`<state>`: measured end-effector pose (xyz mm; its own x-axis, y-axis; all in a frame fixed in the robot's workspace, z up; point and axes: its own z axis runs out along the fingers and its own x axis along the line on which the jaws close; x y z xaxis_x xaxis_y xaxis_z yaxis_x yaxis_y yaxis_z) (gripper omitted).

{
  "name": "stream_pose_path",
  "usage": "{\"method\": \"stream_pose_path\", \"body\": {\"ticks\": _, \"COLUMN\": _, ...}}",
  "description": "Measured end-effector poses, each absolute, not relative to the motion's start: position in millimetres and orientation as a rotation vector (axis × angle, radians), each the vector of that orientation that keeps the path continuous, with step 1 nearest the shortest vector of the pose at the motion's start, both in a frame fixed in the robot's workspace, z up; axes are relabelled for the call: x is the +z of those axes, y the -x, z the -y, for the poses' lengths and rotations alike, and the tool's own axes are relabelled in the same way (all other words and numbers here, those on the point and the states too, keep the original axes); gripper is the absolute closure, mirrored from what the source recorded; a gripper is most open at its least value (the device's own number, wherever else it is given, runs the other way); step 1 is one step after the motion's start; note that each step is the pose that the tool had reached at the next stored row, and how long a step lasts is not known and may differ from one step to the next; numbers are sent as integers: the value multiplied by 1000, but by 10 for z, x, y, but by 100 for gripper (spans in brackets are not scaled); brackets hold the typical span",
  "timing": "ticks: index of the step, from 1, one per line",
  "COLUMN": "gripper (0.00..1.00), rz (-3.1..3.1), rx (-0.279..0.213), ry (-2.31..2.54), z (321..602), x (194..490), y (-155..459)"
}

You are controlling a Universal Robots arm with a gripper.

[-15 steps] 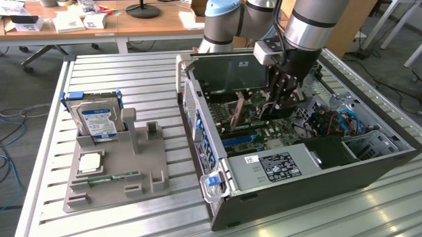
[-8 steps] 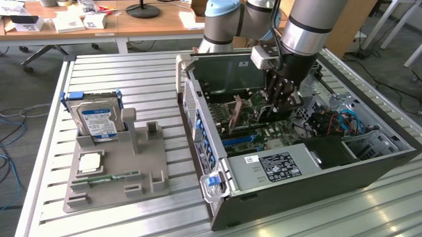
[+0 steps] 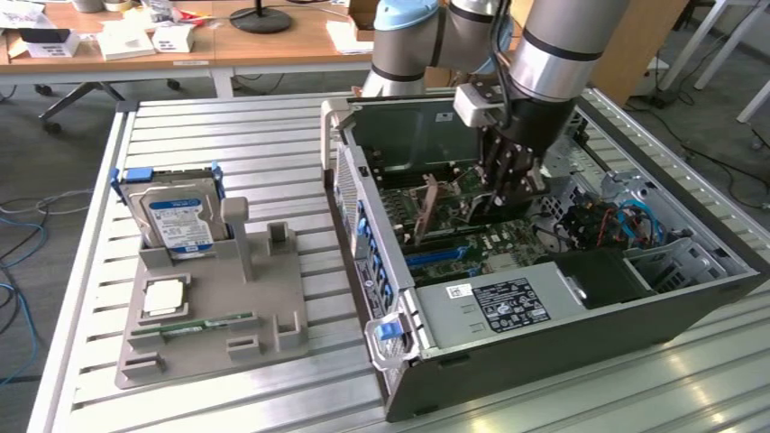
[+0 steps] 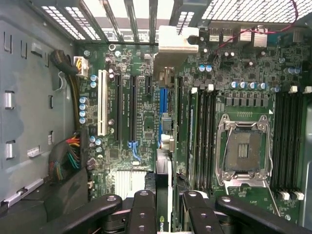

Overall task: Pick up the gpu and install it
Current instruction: 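Insert the gpu into the slot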

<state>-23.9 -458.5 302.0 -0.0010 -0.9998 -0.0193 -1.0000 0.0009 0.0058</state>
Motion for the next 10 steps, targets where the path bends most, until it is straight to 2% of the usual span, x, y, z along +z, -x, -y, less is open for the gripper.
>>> {"method": "stream_pose_path", "body": {"ticks": 10, "gripper": 74, "rz": -2216, "rx": 28, "ry": 2214, "z": 4585, "x": 3020, "y": 336}}
